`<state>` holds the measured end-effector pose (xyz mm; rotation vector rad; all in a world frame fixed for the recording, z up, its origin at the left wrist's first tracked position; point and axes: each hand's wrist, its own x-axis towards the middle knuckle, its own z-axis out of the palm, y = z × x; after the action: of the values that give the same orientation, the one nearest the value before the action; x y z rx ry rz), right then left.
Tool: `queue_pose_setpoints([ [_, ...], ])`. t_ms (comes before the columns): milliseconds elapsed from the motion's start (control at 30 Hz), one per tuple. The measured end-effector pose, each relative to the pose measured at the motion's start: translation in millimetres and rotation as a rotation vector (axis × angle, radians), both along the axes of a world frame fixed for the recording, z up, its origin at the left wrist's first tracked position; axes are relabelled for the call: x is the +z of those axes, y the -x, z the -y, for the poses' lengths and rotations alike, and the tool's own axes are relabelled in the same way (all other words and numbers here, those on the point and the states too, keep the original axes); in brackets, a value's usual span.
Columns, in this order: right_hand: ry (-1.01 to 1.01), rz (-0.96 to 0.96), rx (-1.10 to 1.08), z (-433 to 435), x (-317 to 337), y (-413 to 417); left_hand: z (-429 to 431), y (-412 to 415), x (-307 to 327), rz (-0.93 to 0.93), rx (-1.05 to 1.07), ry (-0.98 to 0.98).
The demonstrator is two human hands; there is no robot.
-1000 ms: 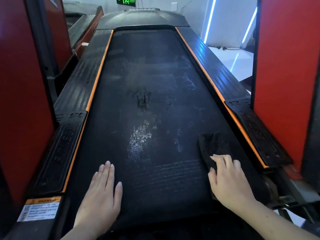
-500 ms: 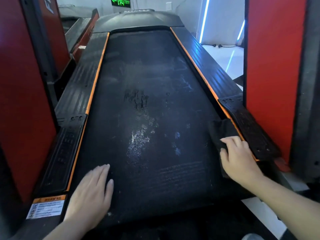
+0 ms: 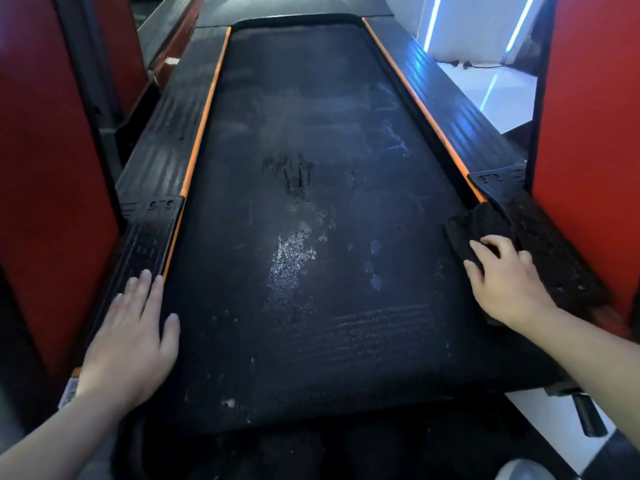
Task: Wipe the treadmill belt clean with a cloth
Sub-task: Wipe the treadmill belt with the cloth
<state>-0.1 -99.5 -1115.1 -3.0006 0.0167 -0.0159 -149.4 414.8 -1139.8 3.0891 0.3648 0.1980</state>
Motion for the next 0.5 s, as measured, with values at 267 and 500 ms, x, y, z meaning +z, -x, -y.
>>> queue_pose_setpoints([
  [267, -0.084, 0.097, -0.001, -27, -4, 7, 4, -2, 4, -0.004, 0.021, 0.040],
  [500, -0.177, 0.115, 0.117, -92, -5, 30, 4, -2, 8, -0.024, 0.033, 0.078],
])
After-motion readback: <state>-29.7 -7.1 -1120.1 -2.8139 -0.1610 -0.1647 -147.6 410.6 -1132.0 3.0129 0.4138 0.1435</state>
